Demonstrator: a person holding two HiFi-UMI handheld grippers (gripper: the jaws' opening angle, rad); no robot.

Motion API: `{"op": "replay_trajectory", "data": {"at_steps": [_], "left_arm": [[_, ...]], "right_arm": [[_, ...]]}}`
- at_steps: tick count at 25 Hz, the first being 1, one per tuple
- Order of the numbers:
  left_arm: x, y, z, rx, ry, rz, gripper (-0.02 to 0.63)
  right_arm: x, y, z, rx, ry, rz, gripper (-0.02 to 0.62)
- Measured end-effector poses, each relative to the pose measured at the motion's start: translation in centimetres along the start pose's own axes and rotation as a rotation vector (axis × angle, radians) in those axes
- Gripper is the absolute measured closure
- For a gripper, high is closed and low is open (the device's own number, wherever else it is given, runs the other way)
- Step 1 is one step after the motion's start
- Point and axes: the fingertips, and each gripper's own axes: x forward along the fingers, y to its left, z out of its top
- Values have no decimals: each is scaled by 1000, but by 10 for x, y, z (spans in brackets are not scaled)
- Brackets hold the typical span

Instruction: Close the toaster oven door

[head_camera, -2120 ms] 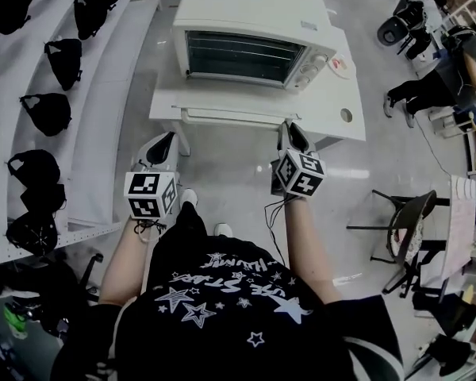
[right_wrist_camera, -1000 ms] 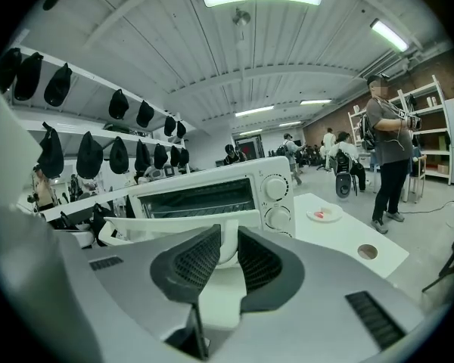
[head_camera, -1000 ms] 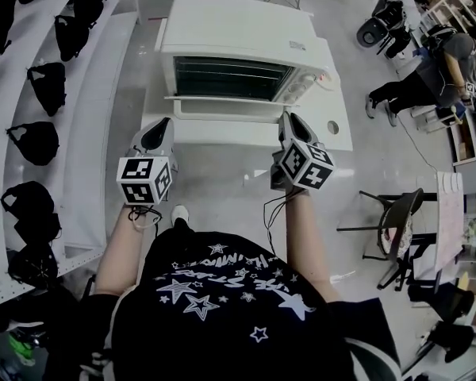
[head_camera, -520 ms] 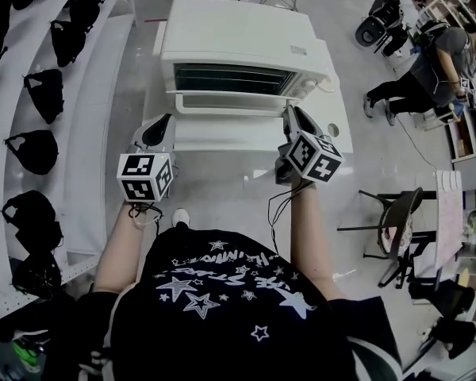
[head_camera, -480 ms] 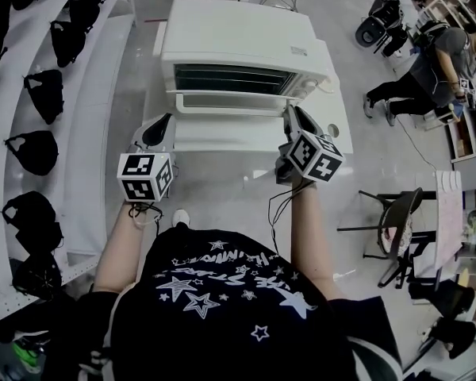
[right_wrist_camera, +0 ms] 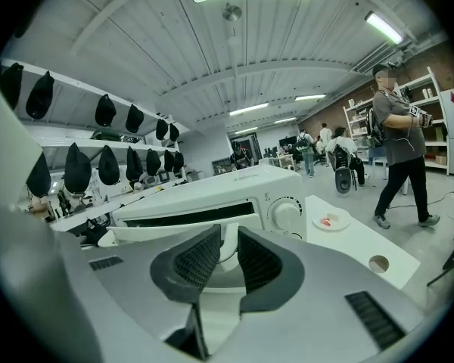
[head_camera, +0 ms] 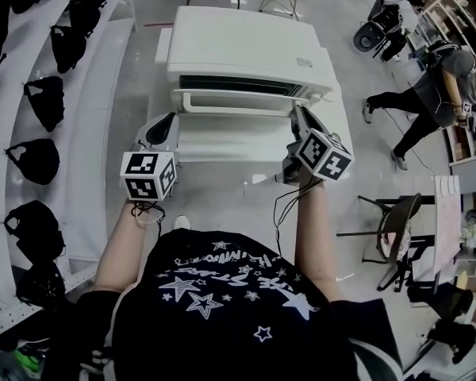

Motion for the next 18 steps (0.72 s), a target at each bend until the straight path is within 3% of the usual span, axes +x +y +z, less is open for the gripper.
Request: {"op": "replay_trajectory", "data": {"at_steps": [18], "left_arm": [[9,17,5,0,4,2,583]], "right_arm": [[29,-2,22,42,-28,-13,522]]}}
